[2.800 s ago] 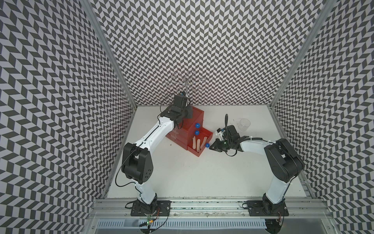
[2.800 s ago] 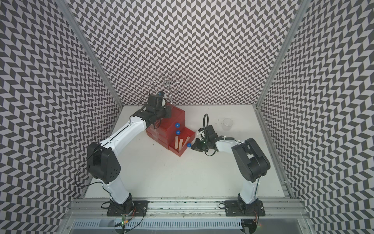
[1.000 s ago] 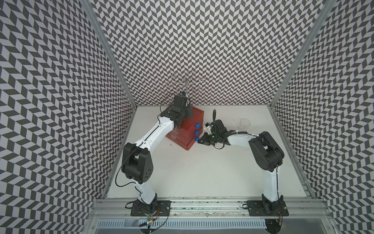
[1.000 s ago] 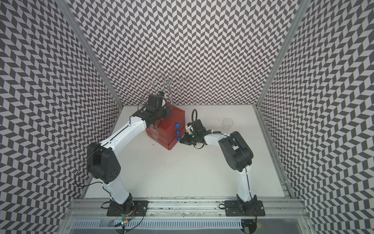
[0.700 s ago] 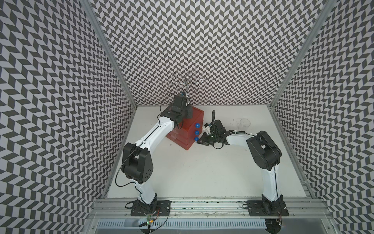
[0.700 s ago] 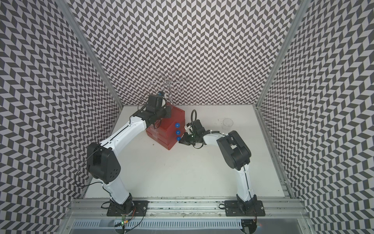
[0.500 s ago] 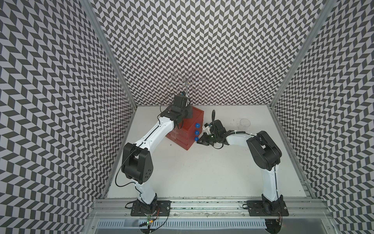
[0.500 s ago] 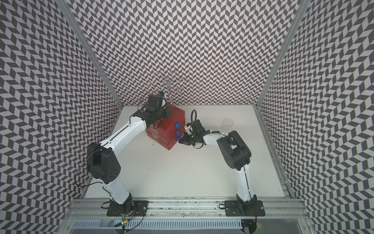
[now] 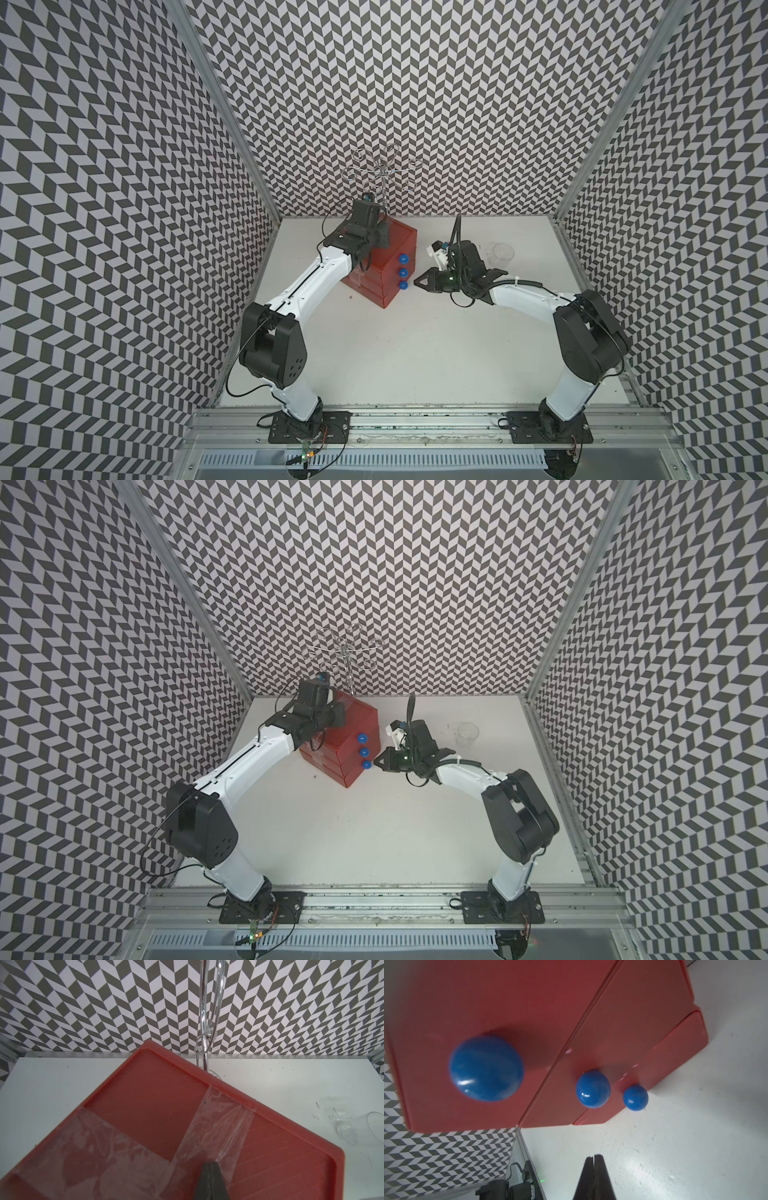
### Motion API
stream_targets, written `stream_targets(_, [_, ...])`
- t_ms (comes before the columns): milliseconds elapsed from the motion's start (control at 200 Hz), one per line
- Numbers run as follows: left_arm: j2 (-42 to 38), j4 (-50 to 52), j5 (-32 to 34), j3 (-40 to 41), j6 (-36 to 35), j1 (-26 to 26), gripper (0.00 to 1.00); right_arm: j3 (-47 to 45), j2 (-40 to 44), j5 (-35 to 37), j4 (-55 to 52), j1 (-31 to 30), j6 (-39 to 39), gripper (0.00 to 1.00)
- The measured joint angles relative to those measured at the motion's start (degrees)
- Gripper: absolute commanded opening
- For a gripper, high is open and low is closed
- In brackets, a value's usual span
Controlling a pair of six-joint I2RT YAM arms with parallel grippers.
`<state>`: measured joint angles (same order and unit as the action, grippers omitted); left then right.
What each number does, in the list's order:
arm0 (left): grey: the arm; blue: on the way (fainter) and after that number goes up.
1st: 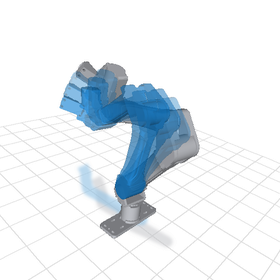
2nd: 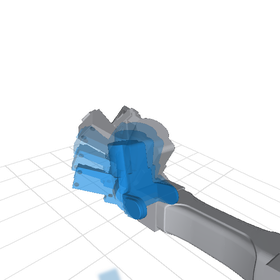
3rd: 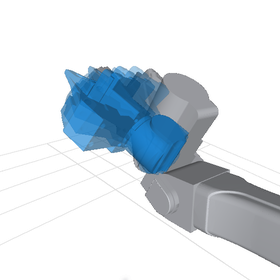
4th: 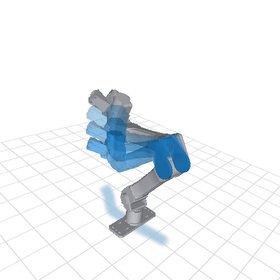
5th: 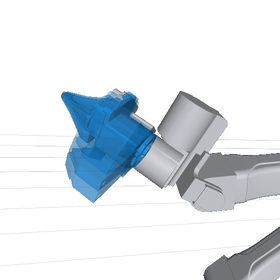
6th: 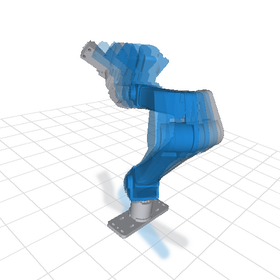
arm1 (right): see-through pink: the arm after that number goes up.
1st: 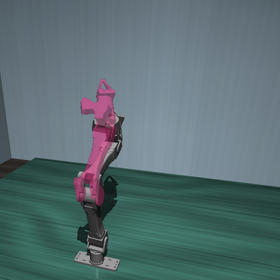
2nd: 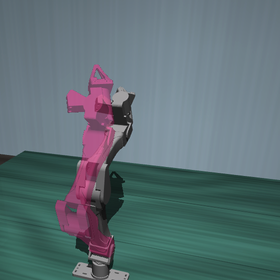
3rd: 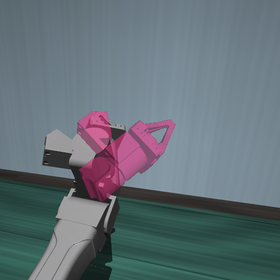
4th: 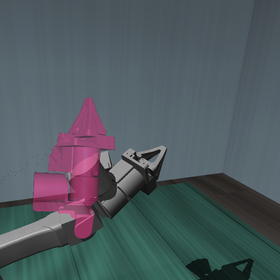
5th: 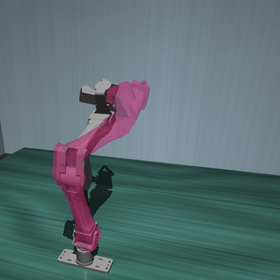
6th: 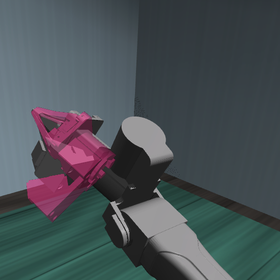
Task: Place the fruit knives into the drawer by color
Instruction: Close the drawer in the storage box.
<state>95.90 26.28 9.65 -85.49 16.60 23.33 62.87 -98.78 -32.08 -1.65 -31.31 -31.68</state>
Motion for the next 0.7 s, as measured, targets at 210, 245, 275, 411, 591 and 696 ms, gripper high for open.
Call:
stream_targets(210, [-5.3,1.1,2.0,4.2,0.0,0.0,0.14,-6.4,7.9,3.1,-0.3,2.0,3.1,0.08])
stream_targets(245, [-6.5,1.1,2.5,5.0,-0.2,0.0,0.21,-7.8,9.4,3.6,0.2,2.6,3.1,0.11])
stream_targets(275, [-7.8,1.0,3.0,5.6,-0.1,0.0,0.28,-9.2,11.0,4.0,0.6,3.3,3.2,0.15])
stream_targets(411, [-16.2,-1.1,5.5,9.2,-0.3,0.0,0.61,-14.3,18.4,7.4,1.6,6.2,4.0,0.47])
stream_targets(591, [-29.1,-8.4,9.9,15.8,-0.2,-0.4,1.0,-18.1,29.9,17.1,2.3,7.0,6.1,0.74])
stream_targets(696, [-35.5,-14.6,13.4,22.7,-0.2,-0.9,1.0,-21.0,36.9,24.3,4.3,7.0,7.3,0.99])
